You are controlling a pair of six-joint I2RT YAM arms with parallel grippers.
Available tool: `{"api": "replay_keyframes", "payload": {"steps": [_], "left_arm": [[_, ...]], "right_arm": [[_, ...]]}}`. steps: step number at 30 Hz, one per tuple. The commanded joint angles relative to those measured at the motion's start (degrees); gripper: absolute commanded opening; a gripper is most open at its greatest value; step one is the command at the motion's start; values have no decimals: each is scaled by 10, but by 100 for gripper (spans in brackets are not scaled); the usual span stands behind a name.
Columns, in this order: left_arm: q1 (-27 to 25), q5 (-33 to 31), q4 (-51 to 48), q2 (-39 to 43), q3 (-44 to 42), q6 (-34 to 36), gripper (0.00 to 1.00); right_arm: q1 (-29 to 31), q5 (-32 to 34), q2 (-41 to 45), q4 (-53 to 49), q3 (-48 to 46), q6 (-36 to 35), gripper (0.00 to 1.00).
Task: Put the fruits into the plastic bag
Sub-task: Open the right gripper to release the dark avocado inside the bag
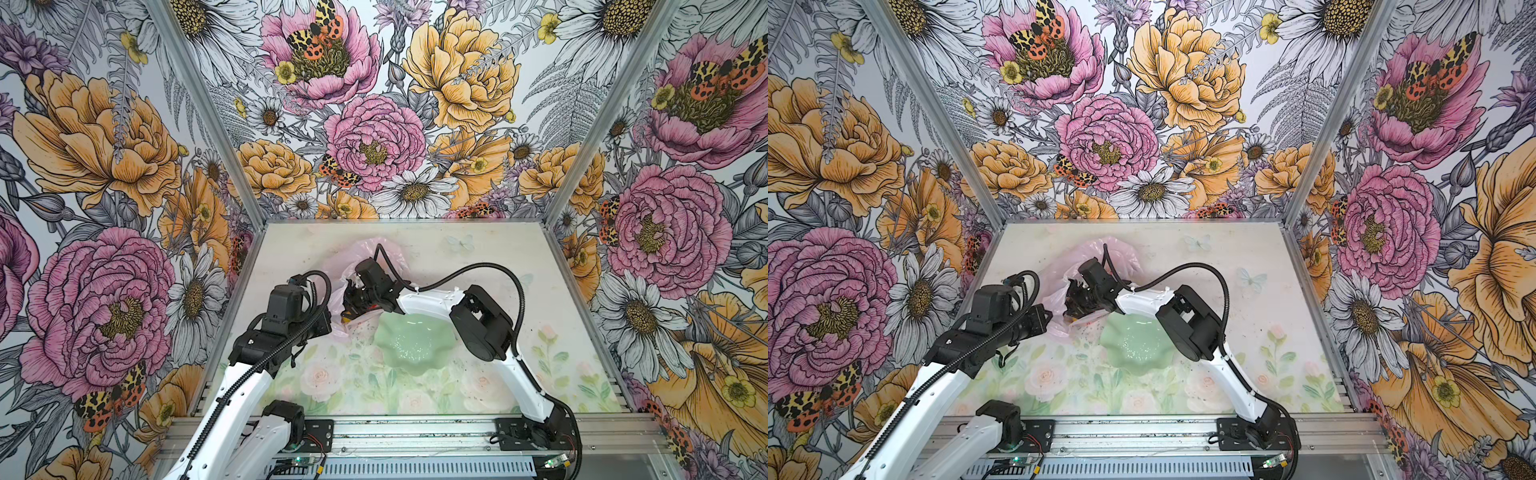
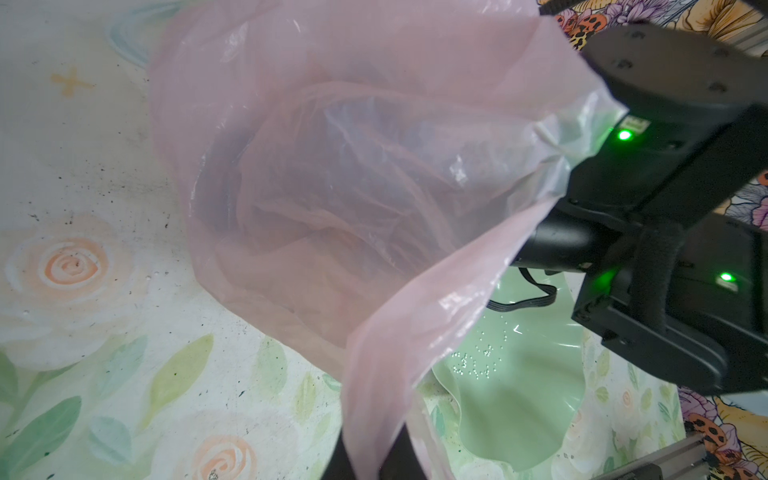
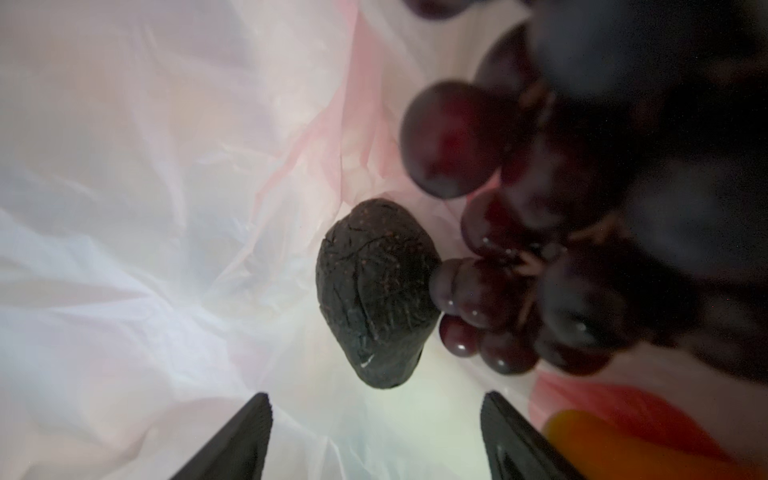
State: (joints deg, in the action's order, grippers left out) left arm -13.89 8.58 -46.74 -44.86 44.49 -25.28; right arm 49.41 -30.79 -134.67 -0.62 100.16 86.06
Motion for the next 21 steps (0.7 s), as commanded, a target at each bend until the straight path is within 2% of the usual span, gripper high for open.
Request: {"api": "replay_keyframes", "payload": {"steps": [1, 12, 21], "left_arm": [[-6, -8, -3, 7, -3, 5, 0], [-19, -20, -4, 13, -2, 4, 0], [-30, -25, -5, 14, -2, 1, 0]], "right_arm": [[-3, 11, 29, -30, -26, -16, 85], [-14, 21, 85, -53, -70, -54, 95], [-37, 49, 142, -120, -87, -134, 99]]}}
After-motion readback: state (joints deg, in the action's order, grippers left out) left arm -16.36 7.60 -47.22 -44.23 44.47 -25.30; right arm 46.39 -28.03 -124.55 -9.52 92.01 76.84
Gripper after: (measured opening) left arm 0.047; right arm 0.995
